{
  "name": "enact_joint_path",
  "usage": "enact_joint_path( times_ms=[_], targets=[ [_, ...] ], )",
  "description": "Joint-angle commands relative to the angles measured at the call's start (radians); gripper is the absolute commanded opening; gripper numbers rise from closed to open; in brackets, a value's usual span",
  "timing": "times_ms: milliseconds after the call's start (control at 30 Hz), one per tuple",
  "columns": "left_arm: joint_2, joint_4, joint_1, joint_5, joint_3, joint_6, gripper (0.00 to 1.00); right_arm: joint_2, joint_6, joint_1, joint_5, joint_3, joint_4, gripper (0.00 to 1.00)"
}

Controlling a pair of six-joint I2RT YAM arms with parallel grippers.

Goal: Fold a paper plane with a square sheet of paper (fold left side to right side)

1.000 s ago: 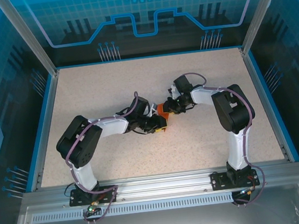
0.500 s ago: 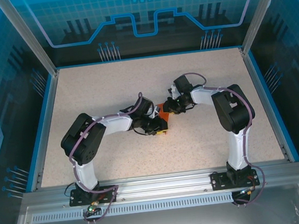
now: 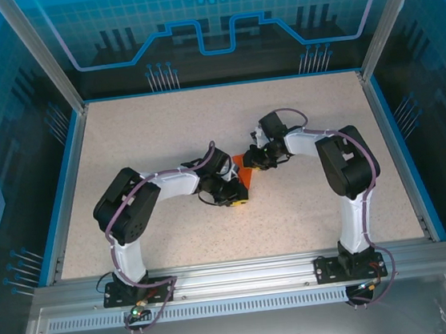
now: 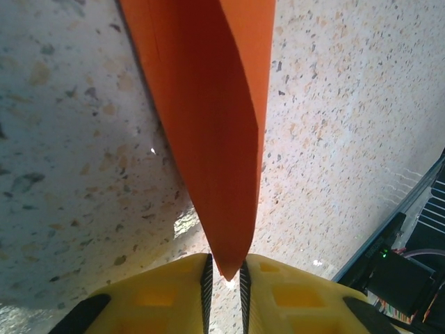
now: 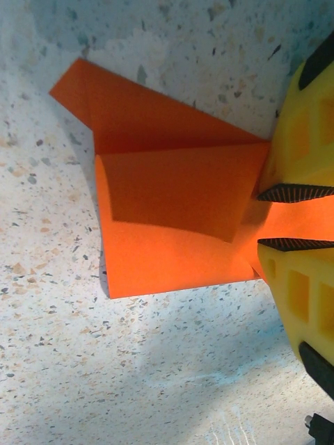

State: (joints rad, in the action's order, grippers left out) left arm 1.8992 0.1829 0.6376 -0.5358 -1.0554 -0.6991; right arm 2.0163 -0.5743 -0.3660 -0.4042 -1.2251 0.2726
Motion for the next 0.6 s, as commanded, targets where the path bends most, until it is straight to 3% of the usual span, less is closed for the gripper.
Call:
enact_joint_path(
  times_ms=[0,267,567],
  targets=[
    [0.016,0.040,0.011,0.003,-0.031,0.029,0.20,0.058,0.016,-0.010,0.050,0.015,0.082,0.26],
    [-0.073,0.013,0.011,0.011,0.007,0.039,0.27,0.058,0.018,-0.010,0.050,0.015,0.086,0.26],
    [-0.207,0.118,-0.009,0.023,-0.008,0.063,0.29,0.055,0.020,-0.010,0.048,0.012,0.088,0.26]
  ],
)
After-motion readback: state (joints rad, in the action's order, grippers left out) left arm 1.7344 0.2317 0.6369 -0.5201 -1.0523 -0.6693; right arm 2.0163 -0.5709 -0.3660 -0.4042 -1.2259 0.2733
